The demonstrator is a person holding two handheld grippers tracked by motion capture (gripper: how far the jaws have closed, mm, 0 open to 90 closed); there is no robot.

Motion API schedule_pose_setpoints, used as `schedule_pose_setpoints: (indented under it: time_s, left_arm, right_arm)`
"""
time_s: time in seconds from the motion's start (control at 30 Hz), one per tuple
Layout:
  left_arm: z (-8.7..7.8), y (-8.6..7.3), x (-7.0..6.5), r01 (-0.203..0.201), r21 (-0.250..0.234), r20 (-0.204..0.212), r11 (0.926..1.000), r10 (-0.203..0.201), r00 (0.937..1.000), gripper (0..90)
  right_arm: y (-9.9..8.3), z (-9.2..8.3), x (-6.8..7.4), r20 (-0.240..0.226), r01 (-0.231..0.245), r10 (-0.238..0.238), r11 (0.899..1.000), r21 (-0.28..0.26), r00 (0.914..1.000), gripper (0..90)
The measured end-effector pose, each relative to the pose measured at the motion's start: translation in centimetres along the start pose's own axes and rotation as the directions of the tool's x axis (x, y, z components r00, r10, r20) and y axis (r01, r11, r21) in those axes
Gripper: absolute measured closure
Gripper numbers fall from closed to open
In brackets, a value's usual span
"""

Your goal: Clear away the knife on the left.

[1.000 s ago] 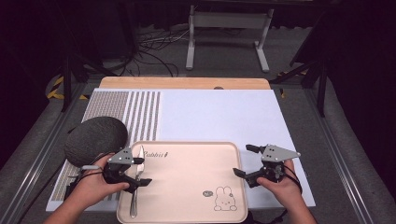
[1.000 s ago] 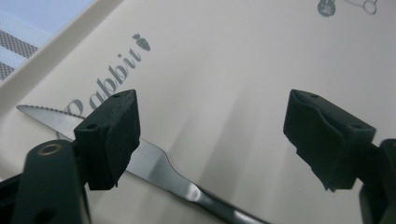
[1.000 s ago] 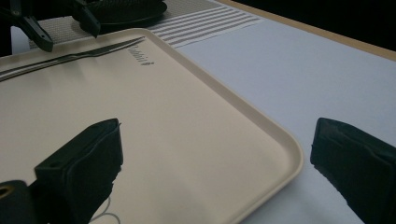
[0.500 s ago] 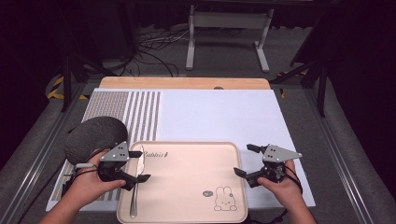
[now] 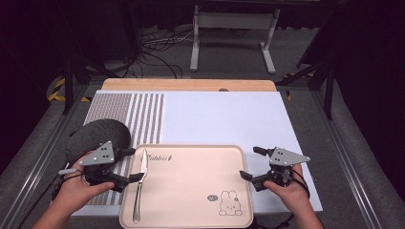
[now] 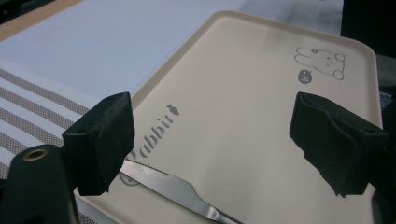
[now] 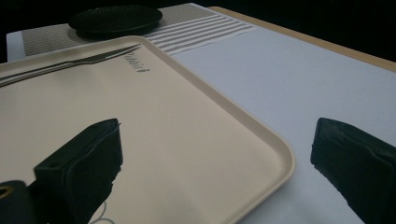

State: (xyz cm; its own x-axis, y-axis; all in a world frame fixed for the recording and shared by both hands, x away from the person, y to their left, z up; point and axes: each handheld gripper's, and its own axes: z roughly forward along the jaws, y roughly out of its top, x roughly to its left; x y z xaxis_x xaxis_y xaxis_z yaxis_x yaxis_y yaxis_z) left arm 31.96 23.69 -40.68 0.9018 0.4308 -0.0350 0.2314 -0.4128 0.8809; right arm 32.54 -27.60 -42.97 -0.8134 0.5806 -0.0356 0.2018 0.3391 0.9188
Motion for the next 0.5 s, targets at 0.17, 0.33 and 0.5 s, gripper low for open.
schedule_pose_setpoints:
  time_s: [0.17, 0.33, 0.5]
  left_arm:
    - [-1.4, -1.1, 0.3, -0.004, -0.041, -0.019, 0.9991, 0.004, 0.9998, 14.1]
    - [-2.3, -2.4, 0.7, 0.011, -0.082, -0.032, 0.9966, -0.014, 0.9994, 14.0]
    - [-3.0, -3.7, 1.1, 0.037, -0.145, -0.038, 0.9887, -0.043, 0.9984, 14.1]
  right_arm:
    - [0.0, -0.1, 0.0, 0.000, -0.004, 0.004, 1.000, -0.010, 1.0000, 3.4]
    - [0.1, -0.1, -0.1, 0.001, -0.003, 0.003, 1.000, -0.018, 1.0000, 3.4]
    - [0.1, -0.2, -0.1, 0.003, -0.009, 0.009, 1.000, -0.026, 1.0000, 3.3]
